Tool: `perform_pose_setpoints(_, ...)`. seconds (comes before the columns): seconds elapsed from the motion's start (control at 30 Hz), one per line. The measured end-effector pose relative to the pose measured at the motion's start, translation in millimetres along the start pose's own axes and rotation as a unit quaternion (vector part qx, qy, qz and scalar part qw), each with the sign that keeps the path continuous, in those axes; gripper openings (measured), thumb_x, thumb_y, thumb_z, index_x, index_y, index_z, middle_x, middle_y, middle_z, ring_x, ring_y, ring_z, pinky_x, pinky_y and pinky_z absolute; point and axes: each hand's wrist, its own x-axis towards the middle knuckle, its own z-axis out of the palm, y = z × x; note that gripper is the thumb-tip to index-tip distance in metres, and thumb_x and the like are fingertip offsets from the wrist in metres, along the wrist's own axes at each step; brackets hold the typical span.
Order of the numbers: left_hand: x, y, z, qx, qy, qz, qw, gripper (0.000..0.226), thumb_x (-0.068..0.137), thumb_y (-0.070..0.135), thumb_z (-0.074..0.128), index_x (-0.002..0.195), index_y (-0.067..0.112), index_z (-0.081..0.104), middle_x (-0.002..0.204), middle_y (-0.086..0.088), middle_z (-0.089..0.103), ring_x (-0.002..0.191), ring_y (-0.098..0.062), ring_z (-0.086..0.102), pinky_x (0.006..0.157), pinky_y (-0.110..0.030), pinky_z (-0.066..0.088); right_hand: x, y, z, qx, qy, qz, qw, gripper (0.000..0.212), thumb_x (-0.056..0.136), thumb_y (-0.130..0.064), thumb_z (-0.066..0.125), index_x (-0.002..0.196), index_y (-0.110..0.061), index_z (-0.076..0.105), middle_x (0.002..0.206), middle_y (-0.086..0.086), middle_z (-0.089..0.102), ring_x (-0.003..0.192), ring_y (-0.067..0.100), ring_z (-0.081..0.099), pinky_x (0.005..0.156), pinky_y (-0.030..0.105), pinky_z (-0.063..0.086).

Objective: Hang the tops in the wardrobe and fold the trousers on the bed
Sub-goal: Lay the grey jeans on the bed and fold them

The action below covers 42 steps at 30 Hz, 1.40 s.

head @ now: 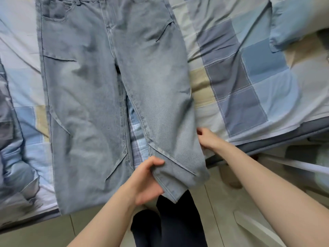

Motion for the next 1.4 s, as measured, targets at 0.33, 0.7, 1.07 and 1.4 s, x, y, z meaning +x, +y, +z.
perform_pose_setpoints(0.33,-40,0,-31,0.011,-0.032,-0.009,0.999,0.058,0.072,0.007,0.081,0.125,-0.005,0.062,0.128,-0.027,0.06,0.113,-0.038,0.063,0.092,-0.05,0.052,-77,40,12,0.349,-0.153,0.075,0.922,0.046,0.085,-0.023,0.063,0.119,0.007,0.059,0.12,0.025,0.063,0.105,0.031,0.063,0.084,0.034,0.054)
perform_pose_setpoints(0.7,19,-42,-68,0.464,0.319,0.019,0.826,0.03,0.067,0.029,0.071,0.081,0.019,0.047,0.073,0.002,0.058,0.068,-0.018,0.051,0.066,-0.033,0.042,-84,108,-51,-0.26,0.08,0.082,0.959,0.018,0.087,-0.017,0.064,0.105,-0.019,0.068,0.102,0.0,0.071,0.094,0.016,0.065,0.074,0.021,0.045)
perform_pose_setpoints(1.07,65,48,-34,0.499,0.453,0.023,0.739,0.016,0.089,0.012,0.059,0.081,0.006,0.046,0.074,-0.009,0.06,0.052,-0.026,0.066,0.043,-0.025,0.045,53,-39,-68,-0.11,0.147,0.0,0.983,0.043,0.093,-0.035,0.056,0.124,-0.005,0.052,0.118,0.009,0.06,0.113,0.024,0.053,0.094,0.03,0.039)
perform_pose_setpoints(1.4,82,169,40,0.47,0.382,0.068,0.793,0.026,0.095,0.027,0.055,0.092,0.002,0.063,0.071,-0.002,0.073,0.06,-0.023,0.069,0.067,-0.031,0.053,55,-122,-37,-0.003,0.059,-0.223,0.973,0.056,0.086,-0.019,0.058,0.139,-0.018,0.042,0.13,-0.002,0.058,0.115,0.017,0.057,0.1,0.028,0.044)
